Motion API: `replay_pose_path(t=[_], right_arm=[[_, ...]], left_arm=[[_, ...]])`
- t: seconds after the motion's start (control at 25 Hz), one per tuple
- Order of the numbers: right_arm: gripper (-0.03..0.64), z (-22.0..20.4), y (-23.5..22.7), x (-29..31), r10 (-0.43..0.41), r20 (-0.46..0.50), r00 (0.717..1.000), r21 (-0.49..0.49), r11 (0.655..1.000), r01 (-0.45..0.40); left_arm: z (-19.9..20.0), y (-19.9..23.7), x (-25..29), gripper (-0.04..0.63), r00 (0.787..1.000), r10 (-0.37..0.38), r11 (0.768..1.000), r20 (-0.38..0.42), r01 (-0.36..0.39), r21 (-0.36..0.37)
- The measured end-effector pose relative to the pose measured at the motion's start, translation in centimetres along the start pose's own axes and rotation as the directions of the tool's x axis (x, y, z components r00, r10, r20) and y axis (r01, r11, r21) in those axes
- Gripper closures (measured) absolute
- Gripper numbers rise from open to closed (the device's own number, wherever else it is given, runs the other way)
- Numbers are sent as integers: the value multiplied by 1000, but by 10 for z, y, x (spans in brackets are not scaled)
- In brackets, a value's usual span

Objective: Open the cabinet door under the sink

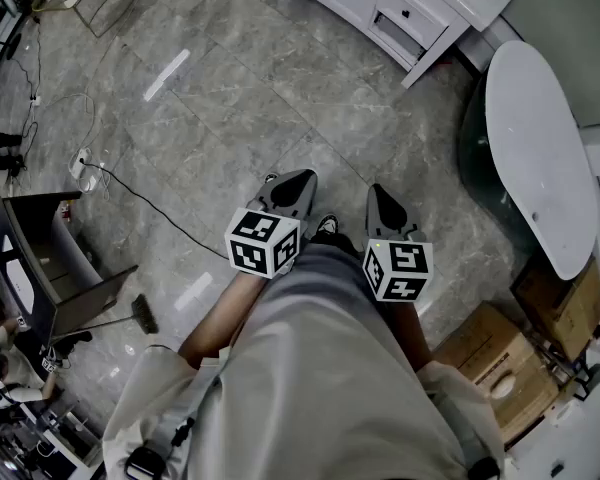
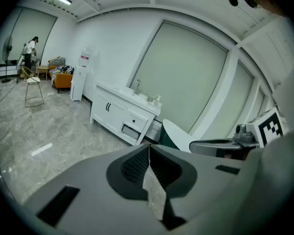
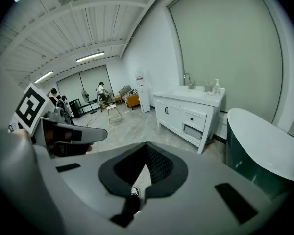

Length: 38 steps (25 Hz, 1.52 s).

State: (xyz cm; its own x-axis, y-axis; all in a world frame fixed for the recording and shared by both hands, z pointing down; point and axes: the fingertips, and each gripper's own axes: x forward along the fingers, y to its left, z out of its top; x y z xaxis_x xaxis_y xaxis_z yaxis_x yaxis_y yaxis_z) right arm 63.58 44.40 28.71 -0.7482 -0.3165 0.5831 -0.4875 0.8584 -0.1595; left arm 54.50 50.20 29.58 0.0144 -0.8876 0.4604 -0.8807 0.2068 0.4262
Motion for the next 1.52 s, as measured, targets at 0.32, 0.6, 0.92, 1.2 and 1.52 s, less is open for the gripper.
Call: replay_pose_path(t=[0.32,0.6,0.92,1.2,1.52], right_arm=[[611,24,22,40,16,-21,1000,-24,1000,-17],[609,67,31,75,7,52,999,85,996,-12],[609,113,67,119,16,78,997,10,1000,-17],[609,156,118,159,55,174,983,-46,998,-48],[611,172,132,185,79,184,980,-11,997,-78]], left_arm=[[38,43,3,597,1000,6,1000,18,-6,15],[79,87,4,597,999,5,1000,42,-5,17],[130,144,-2,597,994,-6,1000,113,3,23],[152,198,-19,597,992,-14,999,125,10,36],[169,228,-18,597,990,-10,1000,139,8,16]])
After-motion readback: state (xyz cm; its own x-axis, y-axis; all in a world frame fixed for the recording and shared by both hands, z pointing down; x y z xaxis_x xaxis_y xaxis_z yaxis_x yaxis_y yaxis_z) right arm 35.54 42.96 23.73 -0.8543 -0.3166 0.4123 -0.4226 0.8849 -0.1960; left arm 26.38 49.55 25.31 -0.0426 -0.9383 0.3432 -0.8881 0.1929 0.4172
